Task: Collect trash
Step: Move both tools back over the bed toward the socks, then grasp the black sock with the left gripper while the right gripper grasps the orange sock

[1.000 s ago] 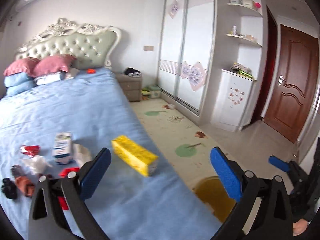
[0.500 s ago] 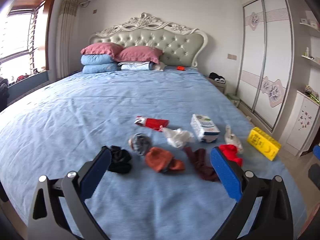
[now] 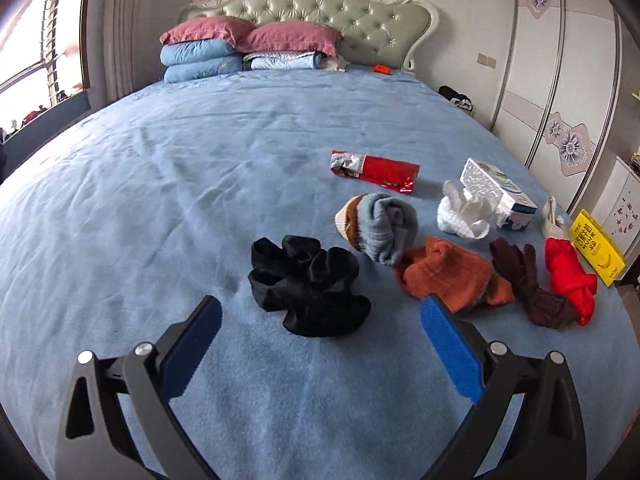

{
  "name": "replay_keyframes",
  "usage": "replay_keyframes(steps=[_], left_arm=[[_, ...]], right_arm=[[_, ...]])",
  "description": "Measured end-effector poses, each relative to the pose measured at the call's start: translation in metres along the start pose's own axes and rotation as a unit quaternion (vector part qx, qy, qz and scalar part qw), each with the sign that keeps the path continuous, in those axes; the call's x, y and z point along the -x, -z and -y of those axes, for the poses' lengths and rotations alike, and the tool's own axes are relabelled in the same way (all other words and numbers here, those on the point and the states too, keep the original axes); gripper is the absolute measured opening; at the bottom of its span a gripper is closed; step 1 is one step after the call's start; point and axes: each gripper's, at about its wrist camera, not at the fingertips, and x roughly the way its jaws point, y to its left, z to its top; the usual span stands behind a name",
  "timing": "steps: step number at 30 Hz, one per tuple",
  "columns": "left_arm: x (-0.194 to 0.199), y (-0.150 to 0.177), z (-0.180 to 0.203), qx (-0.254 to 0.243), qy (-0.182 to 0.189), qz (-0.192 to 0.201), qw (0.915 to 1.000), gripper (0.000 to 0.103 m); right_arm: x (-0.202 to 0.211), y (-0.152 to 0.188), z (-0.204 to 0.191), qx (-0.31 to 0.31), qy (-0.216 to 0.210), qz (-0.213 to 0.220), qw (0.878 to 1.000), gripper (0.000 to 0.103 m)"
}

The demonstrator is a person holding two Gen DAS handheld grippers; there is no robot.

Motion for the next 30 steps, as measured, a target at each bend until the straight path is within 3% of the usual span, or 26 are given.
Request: replay_keyframes(steps=[4,8,11,14,15,16,18,24,28,30], left_arm=[[-0.029,-0.010,-0.011,0.019,0.006,-0.038,0.9991,0.095],[-0.049,-0.014,-0.012,0.014,0.007,-0.070,0.9974,0.078],[-0.049,-0.014,-0.009,0.008,0.006,-0.069,0.9976,0.073],[-0.047,-0.014,-0.009,0.006,0.011,-0.064,0.9978,0.052],[-0.047,-0.014,-0.009,0.008,0.016,-0.065,0.9977,0.037],[-0.046,-0.014,-0.011,0.011,0.020,-0.063,0.9977,0.028],[-0.040,-0.015,-0.013,0.016,0.034,-0.051,0.9980,0.021],[0.012,-0.015,-0.023,0.007,0.037,0.029,0.9989,0.019],[0.039,-0.016,-0.033,0.010,0.041,0.062,0.9972,0.020],[0.045,-0.015,-0.035,0.013,0.050,0.064,0.9966,0.020]], right_arm=[[-0.016,-0.004,-0.009,0.013,0.002,-0.011,1.000,0.095],[-0.028,-0.007,-0.017,0.021,-0.001,-0.019,1.000,0.095],[-0.032,-0.008,-0.020,0.026,-0.001,-0.019,0.999,0.095],[-0.038,-0.007,-0.023,0.032,0.002,-0.027,0.999,0.095],[-0.040,-0.007,-0.024,0.033,0.001,-0.030,0.999,0.095],[-0.040,-0.006,-0.026,0.035,0.001,-0.032,0.999,0.095],[-0.043,-0.005,-0.030,0.045,0.000,-0.038,0.998,0.095],[-0.067,0.001,-0.047,0.081,-0.012,-0.073,0.994,0.095],[-0.097,0.006,-0.067,0.125,-0.027,-0.112,0.985,0.095],[-0.117,0.011,-0.077,0.148,-0.029,-0.138,0.979,0.085]])
